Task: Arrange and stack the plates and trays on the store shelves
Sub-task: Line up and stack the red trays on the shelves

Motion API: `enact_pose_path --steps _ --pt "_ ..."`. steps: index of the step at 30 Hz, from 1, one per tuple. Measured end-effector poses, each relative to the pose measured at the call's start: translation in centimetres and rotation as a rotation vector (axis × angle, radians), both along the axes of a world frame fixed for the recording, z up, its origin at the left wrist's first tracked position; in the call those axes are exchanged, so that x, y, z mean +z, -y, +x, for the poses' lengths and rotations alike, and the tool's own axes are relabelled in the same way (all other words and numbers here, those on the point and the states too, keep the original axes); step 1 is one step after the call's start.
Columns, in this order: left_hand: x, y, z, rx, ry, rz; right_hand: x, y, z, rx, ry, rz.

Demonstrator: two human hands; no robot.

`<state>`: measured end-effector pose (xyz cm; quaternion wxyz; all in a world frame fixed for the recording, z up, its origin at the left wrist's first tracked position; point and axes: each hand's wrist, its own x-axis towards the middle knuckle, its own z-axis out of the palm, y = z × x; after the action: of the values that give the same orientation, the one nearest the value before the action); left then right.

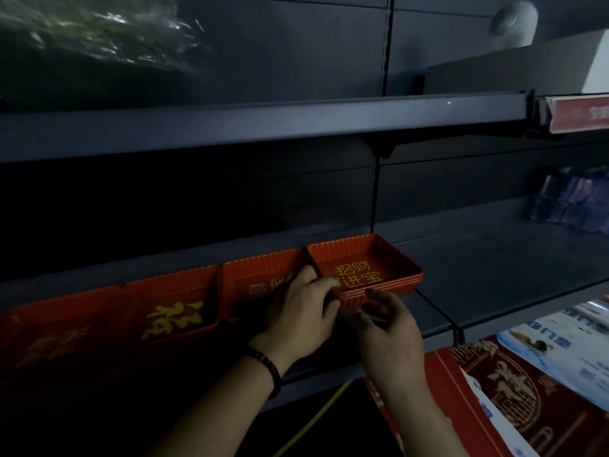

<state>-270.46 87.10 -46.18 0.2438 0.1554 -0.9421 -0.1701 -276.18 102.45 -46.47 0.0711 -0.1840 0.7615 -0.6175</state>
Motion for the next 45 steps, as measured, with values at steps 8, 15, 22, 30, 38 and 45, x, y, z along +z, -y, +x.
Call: enact_pose_path --steps 8,15,22,30,38,45 --pt "0.5 5.4 17.9 0.172 -0.038 -0.139 1.5 3.8 6.9 0.264 -0.189 0.251" --pt "1.5 9.0 36.1 0.462 0.059 -0.141 2.6 9.8 17.9 0.584 -0.348 0.398" --pt "3.6 11.9 51.0 0.759 0.100 -0.098 1.6 16.4 30.9 0.912 -0.492 0.427" --pt "1.4 18.6 61.4 0.938 -0.164 0.199 1.4 26.2 43.5 1.098 -0.488 0.328" --pt "0.4 21.3 66.4 0.934 -0.267 0.398 2.6 36.6 53.5 1.133 -0.563 0.318" --pt "-0.3 23.6 68.3 0.986 -0.364 0.473 1.2 42.2 56.2 0.998 -0.762 0.471"
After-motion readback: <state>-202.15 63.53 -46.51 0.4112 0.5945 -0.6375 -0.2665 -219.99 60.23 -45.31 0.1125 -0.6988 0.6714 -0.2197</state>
